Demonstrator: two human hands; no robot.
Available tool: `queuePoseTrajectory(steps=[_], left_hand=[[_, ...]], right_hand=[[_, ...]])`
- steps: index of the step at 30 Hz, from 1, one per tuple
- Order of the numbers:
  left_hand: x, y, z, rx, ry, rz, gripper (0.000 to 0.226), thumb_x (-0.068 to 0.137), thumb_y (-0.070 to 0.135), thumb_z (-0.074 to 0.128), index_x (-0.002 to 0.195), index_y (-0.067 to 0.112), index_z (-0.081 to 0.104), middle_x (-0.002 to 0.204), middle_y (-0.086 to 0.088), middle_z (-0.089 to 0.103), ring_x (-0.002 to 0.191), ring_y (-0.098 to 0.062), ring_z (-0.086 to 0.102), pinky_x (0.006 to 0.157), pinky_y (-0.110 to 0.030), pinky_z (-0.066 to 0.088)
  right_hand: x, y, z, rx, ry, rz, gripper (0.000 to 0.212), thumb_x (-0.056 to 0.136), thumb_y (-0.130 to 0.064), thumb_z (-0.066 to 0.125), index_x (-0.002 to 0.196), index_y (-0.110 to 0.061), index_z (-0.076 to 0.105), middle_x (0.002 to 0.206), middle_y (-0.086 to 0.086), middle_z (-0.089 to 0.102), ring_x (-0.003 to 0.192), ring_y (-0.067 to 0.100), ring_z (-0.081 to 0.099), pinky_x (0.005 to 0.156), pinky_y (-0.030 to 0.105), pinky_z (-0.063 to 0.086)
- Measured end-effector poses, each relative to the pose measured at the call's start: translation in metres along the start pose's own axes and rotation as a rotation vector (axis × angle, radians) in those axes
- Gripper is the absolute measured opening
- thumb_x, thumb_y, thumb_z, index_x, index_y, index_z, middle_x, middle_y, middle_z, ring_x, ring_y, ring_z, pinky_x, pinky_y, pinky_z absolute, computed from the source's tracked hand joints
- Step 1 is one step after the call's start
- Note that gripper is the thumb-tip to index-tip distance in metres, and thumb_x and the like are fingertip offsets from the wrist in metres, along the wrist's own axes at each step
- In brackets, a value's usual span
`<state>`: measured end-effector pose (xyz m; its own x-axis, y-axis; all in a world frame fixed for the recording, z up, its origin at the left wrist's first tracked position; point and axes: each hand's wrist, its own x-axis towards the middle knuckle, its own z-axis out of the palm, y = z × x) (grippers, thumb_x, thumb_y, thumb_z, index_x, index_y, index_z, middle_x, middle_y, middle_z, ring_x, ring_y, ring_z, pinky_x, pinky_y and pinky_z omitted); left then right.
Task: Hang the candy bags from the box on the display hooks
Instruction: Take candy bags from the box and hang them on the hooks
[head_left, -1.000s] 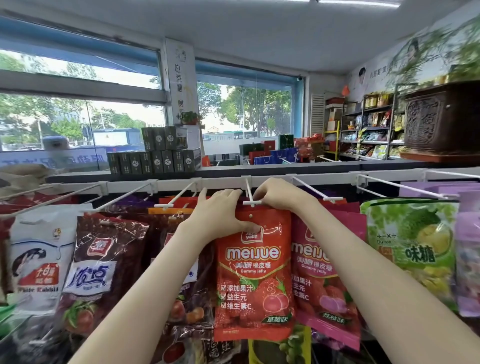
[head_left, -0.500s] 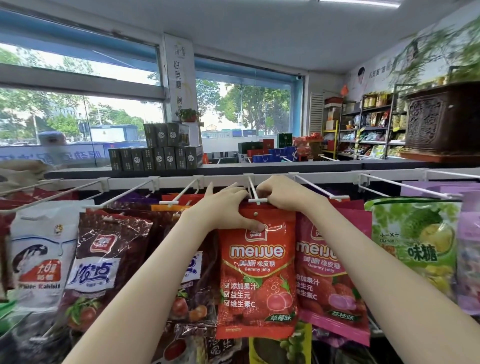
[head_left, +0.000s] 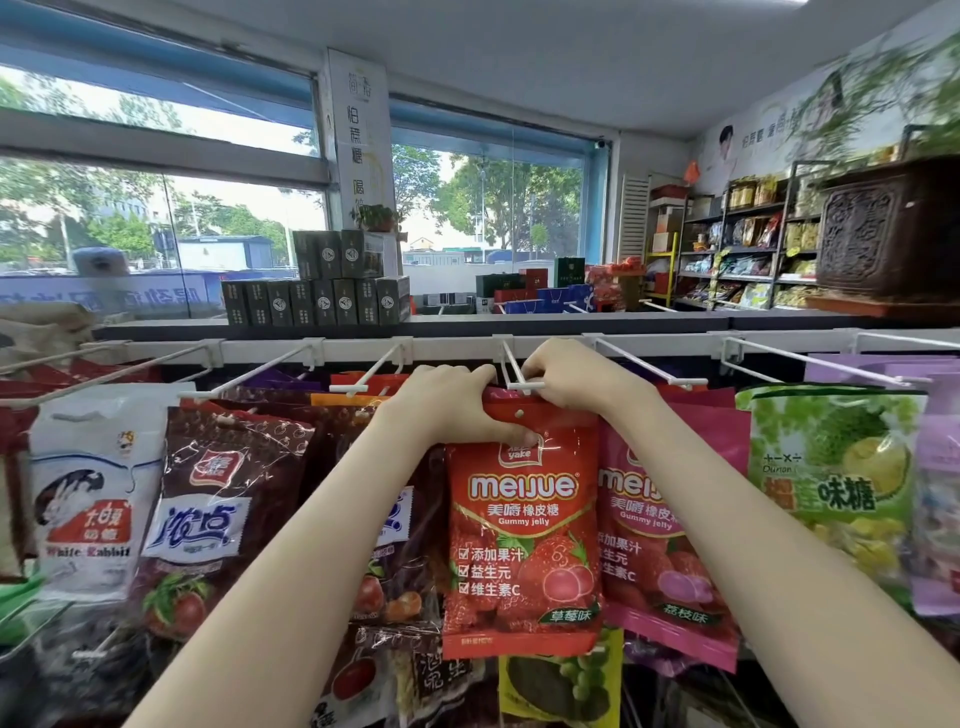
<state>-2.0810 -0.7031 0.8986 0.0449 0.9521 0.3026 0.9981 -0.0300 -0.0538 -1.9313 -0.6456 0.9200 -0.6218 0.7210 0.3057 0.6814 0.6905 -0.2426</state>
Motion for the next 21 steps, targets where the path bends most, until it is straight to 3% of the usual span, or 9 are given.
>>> queuePoseTrajectory(steps=[5,8,11,14,18,21], left_hand=[[0.001,-0.001,0.0,-0.003,0.03,-0.032,0.075,0.062,0.086,0.054,0.099,0.021,0.051,0.095,0.003,0.062,0.086,-0.018,0.058,0.071,-0.033,0.039],[0.0,0.001,0.002,0.045,0.071,-0.041,0.075,0.064,0.085,0.052,0.098,0.019,0.053,0.094,0.003,0.063,0.085,-0.018,0.059,0.071,-0.032,0.04],[-0.002,0.002,0.003,0.071,0.111,-0.045,0.074,0.065,0.086,0.051,0.095,0.019,0.053,0.093,0.003,0.063,0.083,-0.017,0.058,0.071,-0.031,0.039],[-0.004,0.005,0.002,0.08,0.117,-0.054,0.071,0.066,0.085,0.05,0.095,0.02,0.05,0.096,0.004,0.062,0.087,-0.018,0.057,0.079,-0.034,0.037],[-0.009,0.011,0.004,0.112,0.138,-0.086,0.072,0.073,0.082,0.046,0.108,0.019,0.052,0.11,-0.001,0.063,0.104,-0.022,0.058,0.095,-0.041,0.036],[-0.019,0.02,0.009,0.124,0.249,-0.126,0.072,0.082,0.073,0.045,0.124,0.015,0.047,0.126,-0.005,0.057,0.118,-0.025,0.051,0.104,-0.044,0.031]], right_hand=[[-0.001,0.001,0.005,-0.004,0.067,0.005,0.024,0.093,-0.012,0.051,0.106,-0.008,0.071,0.101,0.009,0.068,0.079,0.015,0.057,0.064,0.022,0.042],[-0.011,0.005,0.008,0.094,0.106,0.005,0.028,0.097,-0.019,0.045,0.094,-0.01,0.071,0.09,0.005,0.066,0.073,0.013,0.056,0.055,0.022,0.035],[-0.025,0.011,0.009,0.178,0.056,-0.005,0.028,0.097,-0.034,0.048,0.107,-0.017,0.068,0.098,-0.003,0.063,0.088,0.013,0.057,0.063,0.021,0.038],[-0.033,0.013,0.009,0.17,0.025,-0.009,0.036,0.092,-0.034,0.057,0.124,-0.019,0.06,0.116,0.001,0.062,0.103,0.016,0.058,0.077,0.023,0.041],[-0.031,0.011,0.017,0.151,0.153,-0.015,0.029,0.089,-0.025,0.061,0.117,-0.016,0.064,0.114,0.006,0.064,0.102,0.02,0.059,0.077,0.023,0.041],[-0.031,0.01,0.026,0.156,0.215,0.015,0.025,0.089,-0.027,0.06,0.111,-0.017,0.065,0.109,0.006,0.066,0.1,0.021,0.06,0.081,0.031,0.047]])
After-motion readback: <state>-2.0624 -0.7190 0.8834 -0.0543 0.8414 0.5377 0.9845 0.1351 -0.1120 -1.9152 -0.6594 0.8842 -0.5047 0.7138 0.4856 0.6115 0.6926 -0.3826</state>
